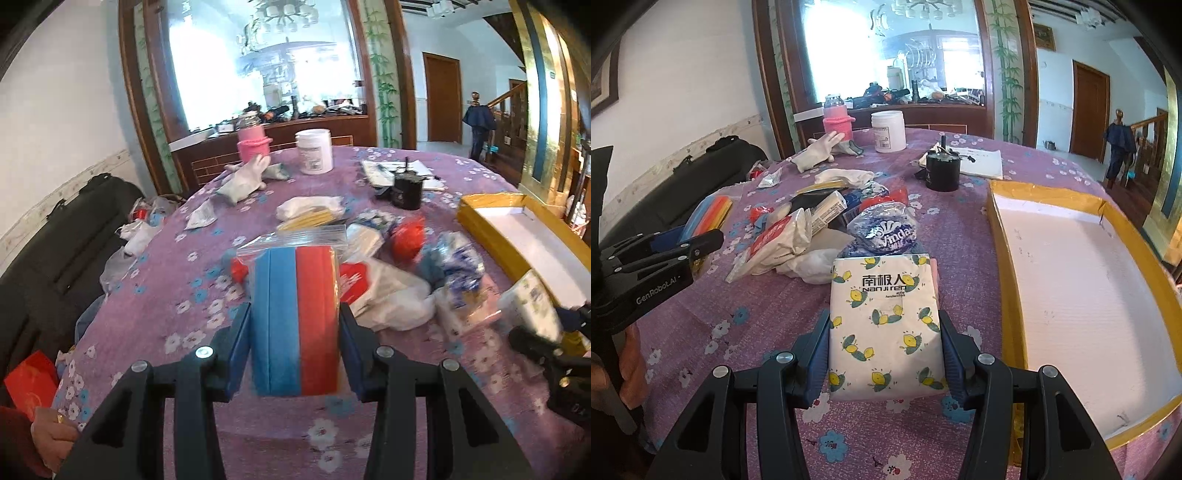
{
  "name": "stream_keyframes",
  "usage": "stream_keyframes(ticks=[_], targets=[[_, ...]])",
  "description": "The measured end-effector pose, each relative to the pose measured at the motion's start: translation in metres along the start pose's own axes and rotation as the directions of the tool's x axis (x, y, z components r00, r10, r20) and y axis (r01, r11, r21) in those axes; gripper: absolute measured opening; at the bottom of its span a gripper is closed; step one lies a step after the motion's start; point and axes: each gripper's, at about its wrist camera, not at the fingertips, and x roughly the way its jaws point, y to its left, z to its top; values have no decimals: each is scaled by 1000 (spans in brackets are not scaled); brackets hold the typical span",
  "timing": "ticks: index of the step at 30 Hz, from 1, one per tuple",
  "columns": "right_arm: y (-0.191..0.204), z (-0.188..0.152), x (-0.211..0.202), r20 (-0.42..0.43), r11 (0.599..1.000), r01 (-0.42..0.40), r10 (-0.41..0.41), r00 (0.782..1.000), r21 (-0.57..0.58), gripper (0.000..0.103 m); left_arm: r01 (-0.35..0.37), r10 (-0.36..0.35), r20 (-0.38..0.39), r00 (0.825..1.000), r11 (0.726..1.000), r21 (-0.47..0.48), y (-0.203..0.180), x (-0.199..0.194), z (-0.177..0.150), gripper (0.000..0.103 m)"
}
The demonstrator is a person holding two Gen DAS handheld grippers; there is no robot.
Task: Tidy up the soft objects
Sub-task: 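Carry the sponge pack with the left gripper while the right carries the tissue pack into the tray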
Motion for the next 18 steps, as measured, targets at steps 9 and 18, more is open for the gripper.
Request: stream_keyframes(ticks=[9,18], targets=[[-55,38,-37,40,992,-3,-2,999,123,57,308,-303,-105,947,951,35,-83,-4,59,43],[-152,74,-49,-22,968,124,-122,992,217,57,432,-415,-222,882,901,34,-183,36,108,43]])
